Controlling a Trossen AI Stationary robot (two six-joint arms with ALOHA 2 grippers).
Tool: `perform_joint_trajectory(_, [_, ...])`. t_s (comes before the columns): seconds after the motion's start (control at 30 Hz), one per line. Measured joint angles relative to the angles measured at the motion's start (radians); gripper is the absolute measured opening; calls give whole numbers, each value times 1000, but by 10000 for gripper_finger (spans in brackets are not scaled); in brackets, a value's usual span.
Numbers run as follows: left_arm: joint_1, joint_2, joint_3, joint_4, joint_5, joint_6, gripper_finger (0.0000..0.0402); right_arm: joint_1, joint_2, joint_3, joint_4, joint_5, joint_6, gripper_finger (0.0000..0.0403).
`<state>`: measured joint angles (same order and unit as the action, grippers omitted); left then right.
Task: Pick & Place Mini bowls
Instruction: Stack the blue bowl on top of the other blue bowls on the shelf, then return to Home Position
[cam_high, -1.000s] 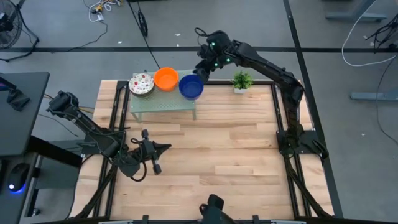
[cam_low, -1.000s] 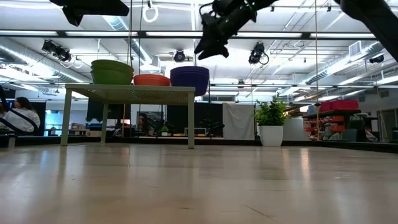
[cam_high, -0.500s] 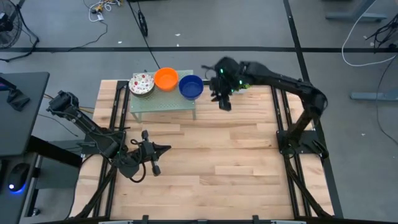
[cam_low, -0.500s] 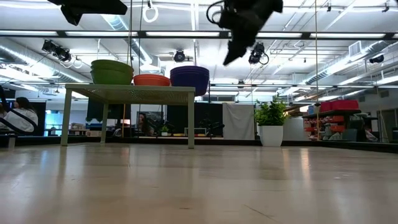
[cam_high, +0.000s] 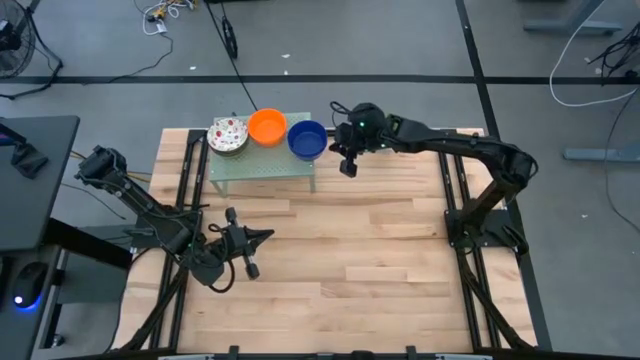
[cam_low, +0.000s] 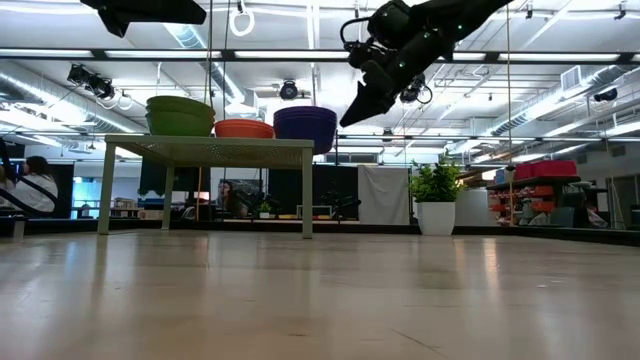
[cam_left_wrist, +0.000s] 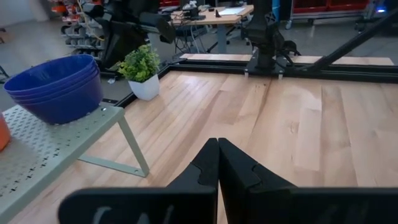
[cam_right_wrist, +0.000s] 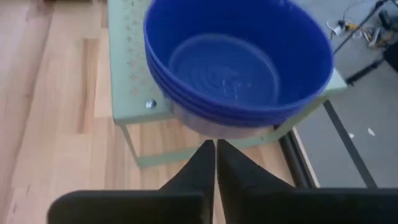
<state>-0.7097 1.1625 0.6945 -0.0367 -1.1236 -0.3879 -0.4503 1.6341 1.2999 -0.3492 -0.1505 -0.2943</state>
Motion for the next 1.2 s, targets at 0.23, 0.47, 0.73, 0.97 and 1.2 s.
perform_joint_trajectory(0.23, [0, 0, 0, 2, 1, 6, 5, 0, 0, 0, 83, -7, 35, 11])
perform_joint_trajectory(0.47, [0, 0, 0, 3, 1, 7, 5, 0, 0, 0, 127, -8, 40, 11])
perform_joint_trajectory(0.73, [0, 0, 0, 3, 2, 7, 5, 0, -8, 0, 130, 2, 20, 11])
perform_joint_trajectory(0.97, [-2, 0, 0, 3, 2, 7, 5, 0, -88, -3, 37, 12, 33, 11])
perform_joint_trajectory(1.2, [-2, 0, 0, 2, 54, 2, 5, 79, -299, -233, 52, 0, 88, 4])
